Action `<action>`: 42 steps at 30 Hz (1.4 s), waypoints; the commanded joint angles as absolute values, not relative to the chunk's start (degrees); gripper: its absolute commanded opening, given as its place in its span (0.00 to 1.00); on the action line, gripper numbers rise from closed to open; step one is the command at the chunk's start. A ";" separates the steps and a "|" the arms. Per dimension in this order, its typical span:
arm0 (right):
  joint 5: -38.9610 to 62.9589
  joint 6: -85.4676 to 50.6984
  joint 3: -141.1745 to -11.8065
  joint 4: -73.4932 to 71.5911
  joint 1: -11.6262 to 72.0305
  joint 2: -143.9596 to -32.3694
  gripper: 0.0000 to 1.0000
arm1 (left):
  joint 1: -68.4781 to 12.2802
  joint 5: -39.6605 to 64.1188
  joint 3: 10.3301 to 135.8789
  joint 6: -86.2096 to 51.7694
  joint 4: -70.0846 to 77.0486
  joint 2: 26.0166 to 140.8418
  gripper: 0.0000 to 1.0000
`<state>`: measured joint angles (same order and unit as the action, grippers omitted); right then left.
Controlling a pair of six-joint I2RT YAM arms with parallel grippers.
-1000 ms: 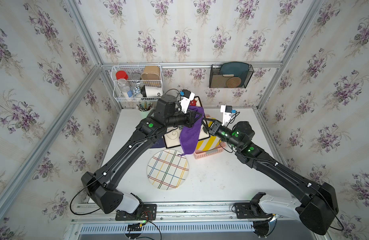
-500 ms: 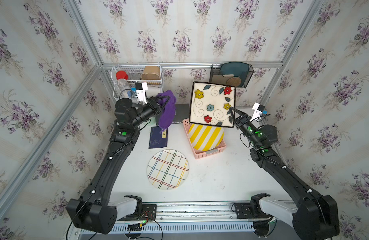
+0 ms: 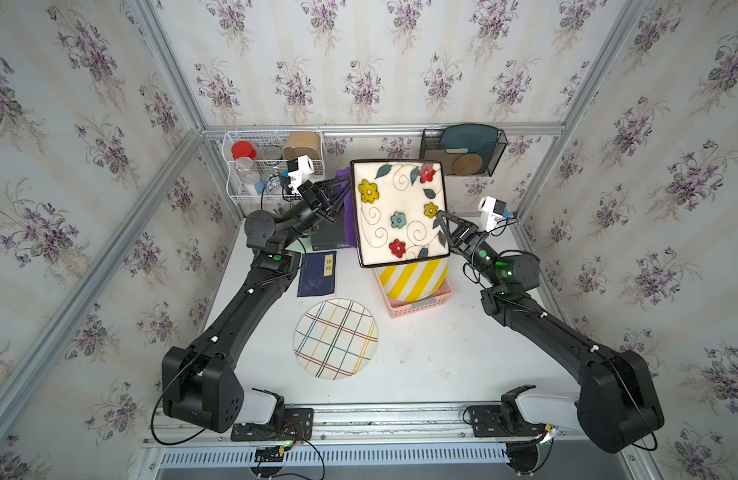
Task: Wipe the wet plate dry
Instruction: Wipe the plate with towel.
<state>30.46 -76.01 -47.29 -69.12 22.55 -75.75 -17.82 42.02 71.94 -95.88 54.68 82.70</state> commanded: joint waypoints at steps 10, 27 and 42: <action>22.71 -74.02 -63.87 -71.24 22.32 -84.18 0.00 | -29.82 37.66 72.91 -104.80 69.79 88.15 0.00; 23.43 -78.83 -63.64 -80.83 26.68 -88.07 0.00 | -29.00 35.58 83.82 -109.12 75.85 94.60 0.00; 21.68 -79.94 -60.88 -82.31 22.65 -86.55 0.00 | -26.04 33.66 80.44 -107.63 77.19 89.97 0.00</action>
